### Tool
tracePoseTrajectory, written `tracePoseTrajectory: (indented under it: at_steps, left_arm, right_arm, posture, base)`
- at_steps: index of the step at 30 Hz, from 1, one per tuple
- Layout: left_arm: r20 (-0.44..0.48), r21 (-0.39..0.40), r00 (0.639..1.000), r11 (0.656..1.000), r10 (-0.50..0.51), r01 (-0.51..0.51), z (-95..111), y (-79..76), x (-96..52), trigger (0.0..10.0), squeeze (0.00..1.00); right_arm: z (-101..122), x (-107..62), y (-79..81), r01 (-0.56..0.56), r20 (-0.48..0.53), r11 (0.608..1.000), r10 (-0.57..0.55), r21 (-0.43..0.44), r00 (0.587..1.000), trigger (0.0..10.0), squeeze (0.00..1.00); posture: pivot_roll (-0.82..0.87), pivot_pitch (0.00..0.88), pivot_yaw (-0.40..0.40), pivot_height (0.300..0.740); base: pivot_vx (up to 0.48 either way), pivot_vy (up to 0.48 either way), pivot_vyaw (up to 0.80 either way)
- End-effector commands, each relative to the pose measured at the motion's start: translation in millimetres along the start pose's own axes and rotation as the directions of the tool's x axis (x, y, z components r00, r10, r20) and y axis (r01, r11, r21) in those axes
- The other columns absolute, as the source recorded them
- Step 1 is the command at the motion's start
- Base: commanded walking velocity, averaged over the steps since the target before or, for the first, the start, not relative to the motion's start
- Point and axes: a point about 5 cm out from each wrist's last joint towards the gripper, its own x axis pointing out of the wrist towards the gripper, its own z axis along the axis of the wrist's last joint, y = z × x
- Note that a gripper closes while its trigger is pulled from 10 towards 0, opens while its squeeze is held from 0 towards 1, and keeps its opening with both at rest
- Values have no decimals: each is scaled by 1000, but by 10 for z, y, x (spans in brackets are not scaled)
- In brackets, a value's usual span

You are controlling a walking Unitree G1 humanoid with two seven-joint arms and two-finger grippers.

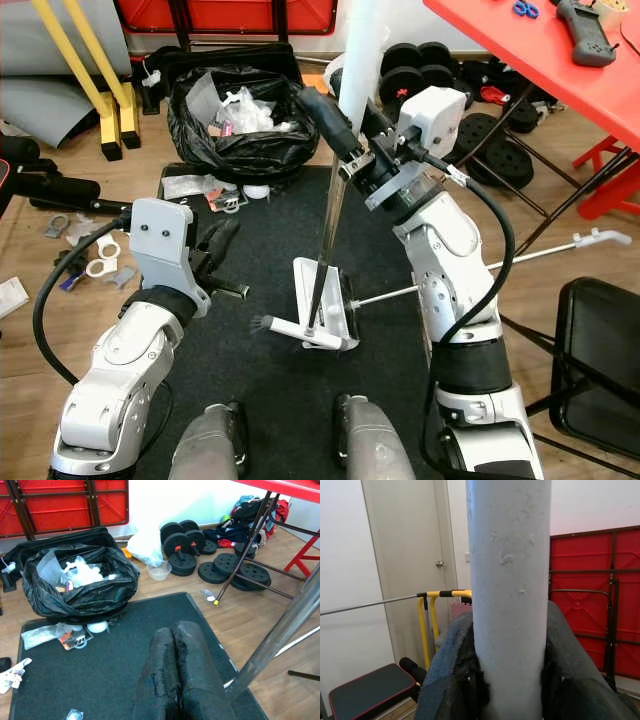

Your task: Sweep floor

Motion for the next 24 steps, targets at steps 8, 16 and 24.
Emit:
tracePoseTrajectory:
  at_steps: [8,16,24]
  left_arm:
    - [-20,-12,999,1000,-28,28,-34,-62,3,10000,0]
    - [-15,-20,999,999,-28,28,-39,-79,19,10000,0]
    - [-13,-25,1000,999,-28,28,-38,-87,20,10000,0]
  right_arm:
    - [-56,30,-15,17,-27,999,-18,-37,999,10000,0]
    - [-241,46,7,52,-146,999,-53,-15,988,10000,0]
    - [-421,4,-70,112,-274,994,-112,-15,955,10000,0]
  posture:
    - [-157,269,-158,740]
    - [-161,257,-162,740]
    - [-162,256,-163,740]
  base:
    - [0,0,0]
    - [0,0,0]
    - [0,0,0]
